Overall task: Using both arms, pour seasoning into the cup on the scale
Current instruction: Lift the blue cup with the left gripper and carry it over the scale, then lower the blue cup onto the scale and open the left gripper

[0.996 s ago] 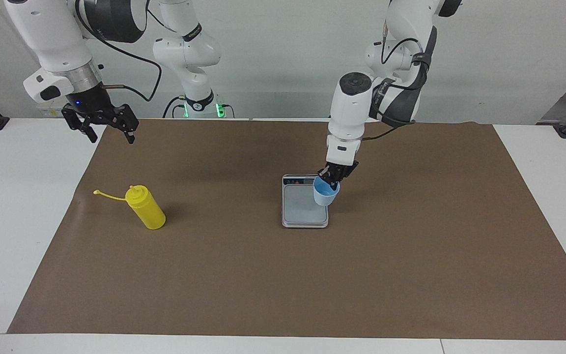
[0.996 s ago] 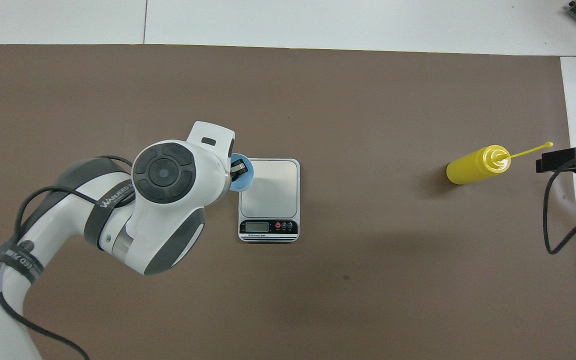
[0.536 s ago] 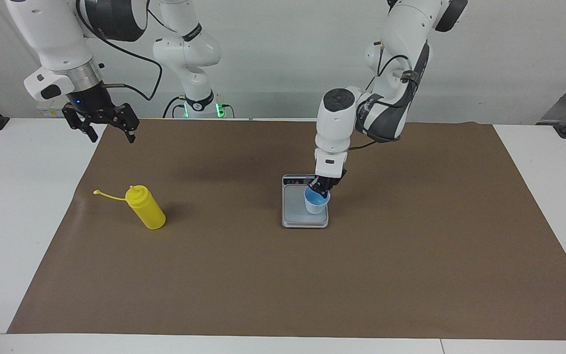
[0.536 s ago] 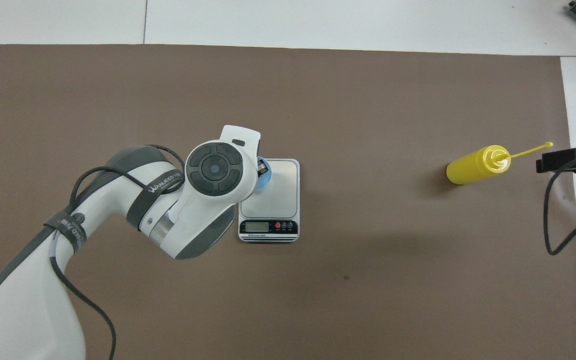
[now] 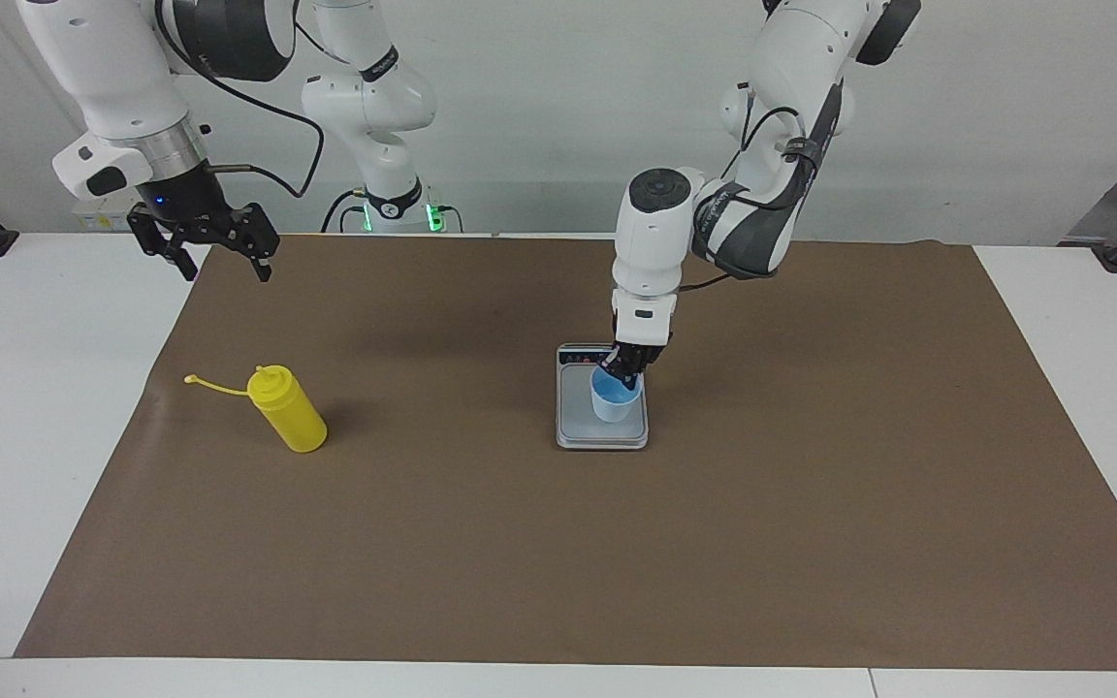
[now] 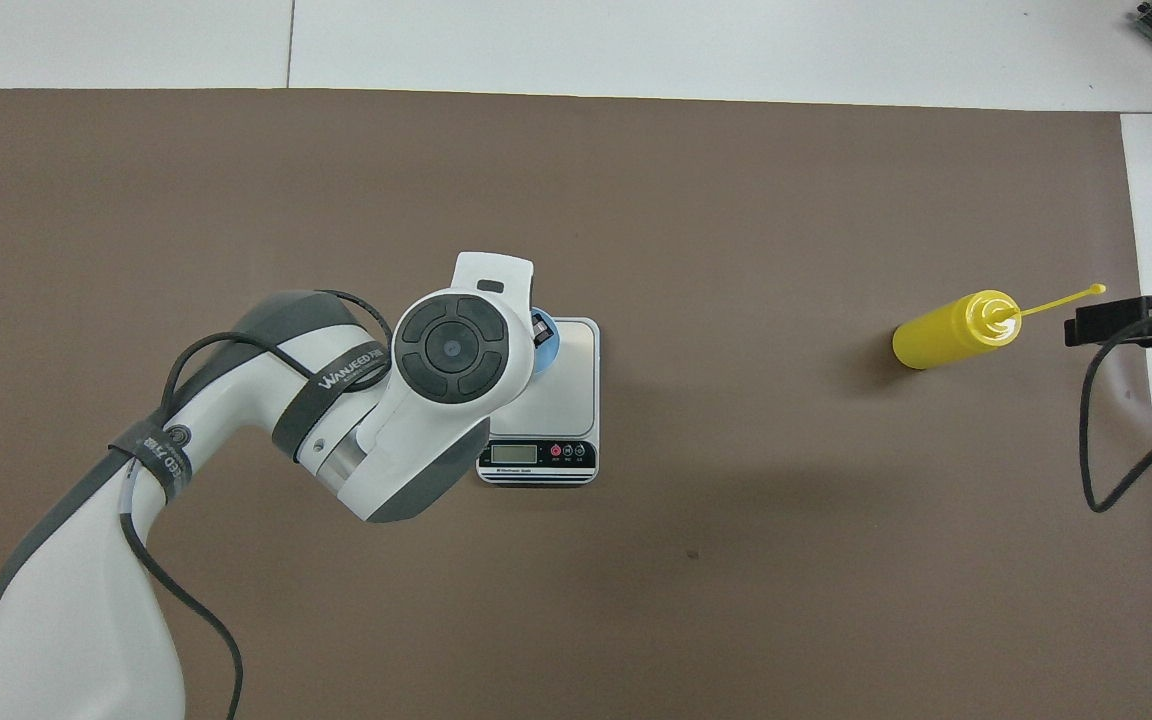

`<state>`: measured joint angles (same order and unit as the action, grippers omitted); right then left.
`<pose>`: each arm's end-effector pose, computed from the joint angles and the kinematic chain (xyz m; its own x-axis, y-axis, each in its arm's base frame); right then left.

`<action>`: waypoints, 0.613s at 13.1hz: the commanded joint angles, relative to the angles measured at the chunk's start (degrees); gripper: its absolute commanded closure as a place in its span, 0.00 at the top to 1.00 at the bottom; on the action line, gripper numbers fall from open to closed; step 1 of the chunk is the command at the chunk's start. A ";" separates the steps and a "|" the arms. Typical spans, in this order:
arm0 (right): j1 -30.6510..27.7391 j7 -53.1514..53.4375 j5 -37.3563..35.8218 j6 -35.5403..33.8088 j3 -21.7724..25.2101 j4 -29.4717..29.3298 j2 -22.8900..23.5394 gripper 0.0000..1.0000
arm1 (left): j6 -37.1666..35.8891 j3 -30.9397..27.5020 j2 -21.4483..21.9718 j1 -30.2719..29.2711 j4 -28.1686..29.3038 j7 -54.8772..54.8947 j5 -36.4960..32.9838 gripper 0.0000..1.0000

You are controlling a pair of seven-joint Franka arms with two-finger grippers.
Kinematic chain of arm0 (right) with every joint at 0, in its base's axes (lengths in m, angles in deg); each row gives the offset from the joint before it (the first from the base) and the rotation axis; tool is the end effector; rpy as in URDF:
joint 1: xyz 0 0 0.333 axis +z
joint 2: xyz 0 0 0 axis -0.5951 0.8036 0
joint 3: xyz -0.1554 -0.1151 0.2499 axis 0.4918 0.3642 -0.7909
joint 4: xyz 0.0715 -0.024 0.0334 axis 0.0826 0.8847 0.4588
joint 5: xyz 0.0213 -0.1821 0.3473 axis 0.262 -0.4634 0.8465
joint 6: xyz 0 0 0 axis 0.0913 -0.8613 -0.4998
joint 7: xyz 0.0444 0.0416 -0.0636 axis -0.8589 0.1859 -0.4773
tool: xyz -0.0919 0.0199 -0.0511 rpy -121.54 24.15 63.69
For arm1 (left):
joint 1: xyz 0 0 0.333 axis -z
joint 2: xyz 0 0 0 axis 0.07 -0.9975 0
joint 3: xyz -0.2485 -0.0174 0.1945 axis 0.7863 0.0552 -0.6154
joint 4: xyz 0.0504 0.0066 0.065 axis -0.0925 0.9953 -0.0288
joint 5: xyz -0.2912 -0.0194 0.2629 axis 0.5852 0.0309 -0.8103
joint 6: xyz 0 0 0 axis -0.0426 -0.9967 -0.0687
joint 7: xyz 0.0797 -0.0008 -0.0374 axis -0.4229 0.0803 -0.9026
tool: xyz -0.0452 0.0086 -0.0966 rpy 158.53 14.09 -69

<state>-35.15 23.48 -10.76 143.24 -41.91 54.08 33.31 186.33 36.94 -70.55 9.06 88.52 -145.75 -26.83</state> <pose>0.5407 -0.0530 0.6065 0.9969 -0.0194 0.0767 -0.0197 -0.9998 0.0039 0.5116 -0.3777 0.3950 0.8257 0.5561 0.0943 0.5496 -0.8309 0.0874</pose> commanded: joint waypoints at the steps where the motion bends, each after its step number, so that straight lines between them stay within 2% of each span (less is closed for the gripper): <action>1: -0.05 -0.54 1.21 0.24 -0.23 1.39 -1.38 1.00 | 1.04 0.23 -0.72 0.49 0.00 -2.59 -1.62 0.00; 8: -0.05 -0.63 1.21 0.24 -0.23 1.39 -1.38 1.00 | 4.20 0.23 -0.46 0.49 2.38 -3.39 -1.80 0.00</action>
<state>-35.07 23.48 -10.73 143.24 -42.05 54.08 33.28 189.24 37.31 -70.96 9.16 90.31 -147.34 -26.89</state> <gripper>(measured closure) 0.000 0.952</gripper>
